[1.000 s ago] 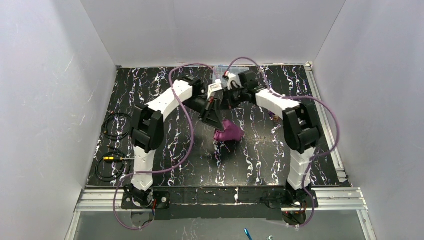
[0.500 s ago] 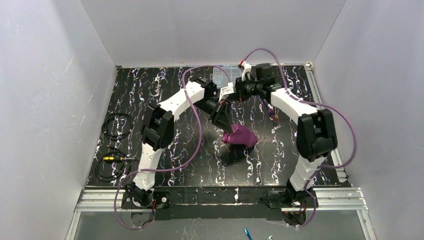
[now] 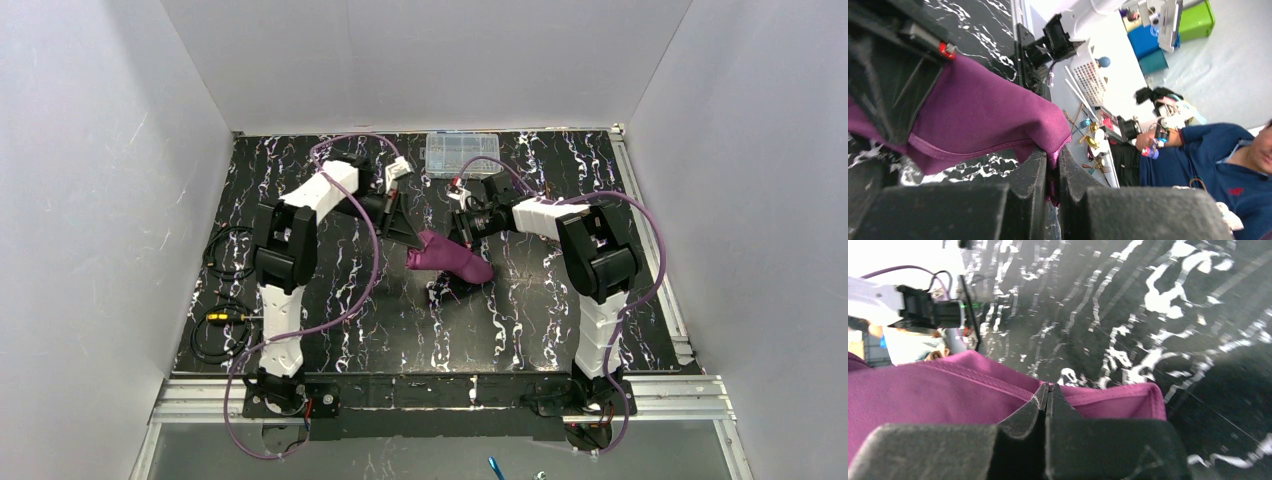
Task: Fold the napkin into a case and place the utensils inside
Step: Turn over the smaller rectangle-folded napkin at the center of the board.
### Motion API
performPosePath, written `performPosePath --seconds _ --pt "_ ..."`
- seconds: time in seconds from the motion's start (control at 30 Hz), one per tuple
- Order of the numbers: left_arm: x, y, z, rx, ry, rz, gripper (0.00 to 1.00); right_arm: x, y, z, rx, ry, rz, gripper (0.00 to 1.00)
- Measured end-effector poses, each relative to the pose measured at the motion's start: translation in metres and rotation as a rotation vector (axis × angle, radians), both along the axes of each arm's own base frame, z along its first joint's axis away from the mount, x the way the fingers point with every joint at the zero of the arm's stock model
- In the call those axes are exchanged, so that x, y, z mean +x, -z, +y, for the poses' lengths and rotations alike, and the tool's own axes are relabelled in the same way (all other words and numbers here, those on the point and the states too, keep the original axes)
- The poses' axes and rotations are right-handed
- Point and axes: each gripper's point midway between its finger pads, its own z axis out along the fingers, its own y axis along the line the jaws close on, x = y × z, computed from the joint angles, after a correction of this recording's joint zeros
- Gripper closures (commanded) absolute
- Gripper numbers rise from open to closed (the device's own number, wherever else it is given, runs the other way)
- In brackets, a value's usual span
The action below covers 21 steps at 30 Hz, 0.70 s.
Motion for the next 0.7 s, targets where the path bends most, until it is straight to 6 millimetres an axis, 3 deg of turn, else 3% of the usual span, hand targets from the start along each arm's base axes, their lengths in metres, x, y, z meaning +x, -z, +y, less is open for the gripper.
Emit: performPosePath --seconds 0.13,0.17,0.2,0.3,0.47,0.6,0.7 --pt "0.011 0.001 0.019 0.018 -0.051 -0.011 1.00 0.017 0.015 -0.011 -0.110 0.077 -0.039 0.42" --pt "0.011 0.000 0.022 0.033 -0.042 -0.037 1.00 0.024 0.018 -0.014 -0.137 0.105 -0.058 0.19" --pt "0.010 -0.003 0.022 0.049 -0.026 -0.074 1.00 0.030 0.019 -0.018 -0.162 0.135 -0.075 0.03" --pt "0.009 -0.022 0.024 0.096 0.021 -0.239 1.00 0.054 0.012 -0.033 -0.226 0.242 -0.135 0.01" --pt "-0.007 -0.079 0.035 0.123 0.019 -0.465 1.00 0.082 -0.022 -0.078 -0.314 0.469 -0.250 0.01" --pt "-0.020 -0.107 0.035 0.087 -0.016 -0.418 1.00 0.074 -0.057 -0.114 -0.354 0.605 -0.352 0.01" --pt "-0.027 -0.100 0.027 0.109 -0.021 -0.250 1.00 0.070 -0.084 -0.127 -0.371 0.672 -0.441 0.01"
